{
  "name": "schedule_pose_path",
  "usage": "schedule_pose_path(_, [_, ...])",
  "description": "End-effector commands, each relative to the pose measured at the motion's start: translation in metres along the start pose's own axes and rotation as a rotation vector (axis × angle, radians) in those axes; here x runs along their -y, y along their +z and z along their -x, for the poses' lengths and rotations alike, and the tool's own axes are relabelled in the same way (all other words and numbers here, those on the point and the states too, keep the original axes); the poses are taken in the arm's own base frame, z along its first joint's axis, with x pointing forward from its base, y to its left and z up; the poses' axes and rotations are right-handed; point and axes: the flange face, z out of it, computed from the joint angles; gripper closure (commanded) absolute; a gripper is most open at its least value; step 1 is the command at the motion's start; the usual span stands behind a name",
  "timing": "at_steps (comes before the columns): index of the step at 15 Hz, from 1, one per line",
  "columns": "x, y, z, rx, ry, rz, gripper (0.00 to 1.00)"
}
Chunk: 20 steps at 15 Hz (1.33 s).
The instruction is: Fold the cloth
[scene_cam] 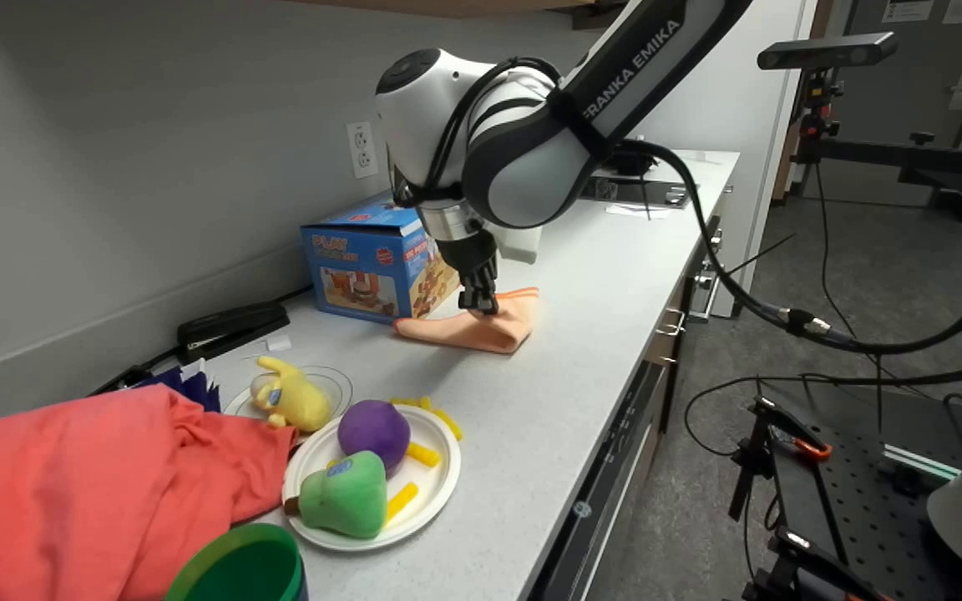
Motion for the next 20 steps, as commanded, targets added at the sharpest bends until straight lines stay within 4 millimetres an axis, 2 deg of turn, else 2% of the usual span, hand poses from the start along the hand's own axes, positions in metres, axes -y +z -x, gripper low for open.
schedule_pose_path(1, [0.0015,0.0005,-0.003,-0.079,0.023,0.002,0.99])
schedule_pose_path(10, [0.0001,0.0035,-0.0071,-0.196,0.05,-0.026,0.99])
schedule_pose_path(11, [0.0003,0.0041,-0.0068,-0.2,0.057,-0.032,0.72])
schedule_pose_path(13, [0.0005,0.0046,-0.0069,-0.214,0.064,-0.037,0.65])
schedule_pose_path(20, [0.0002,0.0049,-0.0061,-0.218,0.079,-0.042,0.1])
